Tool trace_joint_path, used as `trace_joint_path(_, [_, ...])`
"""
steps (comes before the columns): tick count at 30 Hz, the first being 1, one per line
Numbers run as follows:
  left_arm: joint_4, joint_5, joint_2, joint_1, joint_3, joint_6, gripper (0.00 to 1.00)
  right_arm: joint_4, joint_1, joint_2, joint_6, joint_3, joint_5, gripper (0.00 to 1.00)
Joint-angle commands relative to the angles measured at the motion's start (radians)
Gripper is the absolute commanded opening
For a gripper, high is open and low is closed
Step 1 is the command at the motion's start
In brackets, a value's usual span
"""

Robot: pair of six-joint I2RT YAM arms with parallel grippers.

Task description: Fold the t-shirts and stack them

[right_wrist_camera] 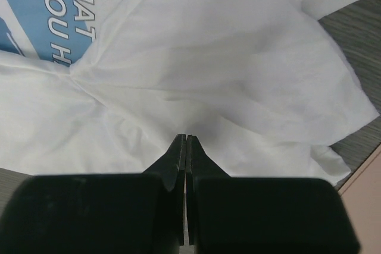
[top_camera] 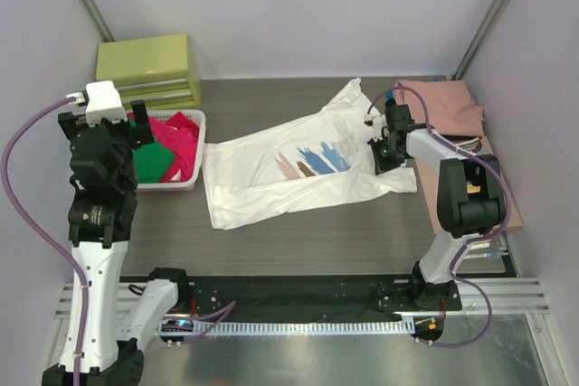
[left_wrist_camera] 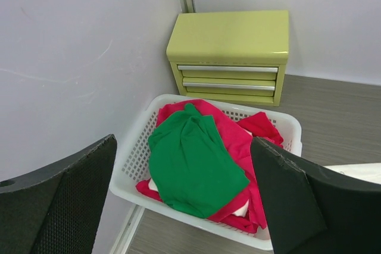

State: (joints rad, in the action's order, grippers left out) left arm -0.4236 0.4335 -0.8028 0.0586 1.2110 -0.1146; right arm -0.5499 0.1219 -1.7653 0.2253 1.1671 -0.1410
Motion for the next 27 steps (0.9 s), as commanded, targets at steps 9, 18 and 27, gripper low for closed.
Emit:
trace_joint_path(9, [0.025, 0.004, 0.004, -0.034, -0.001, 0.006, 0.95, -0.145, 0.005, 0.099, 0.172, -0.118, 0.021, 0.01])
trace_joint_path(18, [0.020, -0.025, 0.004, -0.039, -0.001, 0.015, 0.96, -0.254, 0.004, 0.276, 0.218, -0.225, -0.012, 0.01])
trace_joint_path(27, [0.020, -0.067, 0.005, -0.042, -0.050, 0.044, 0.97, -0.188, 0.015, 0.273, 0.181, -0.195, -0.014, 0.01])
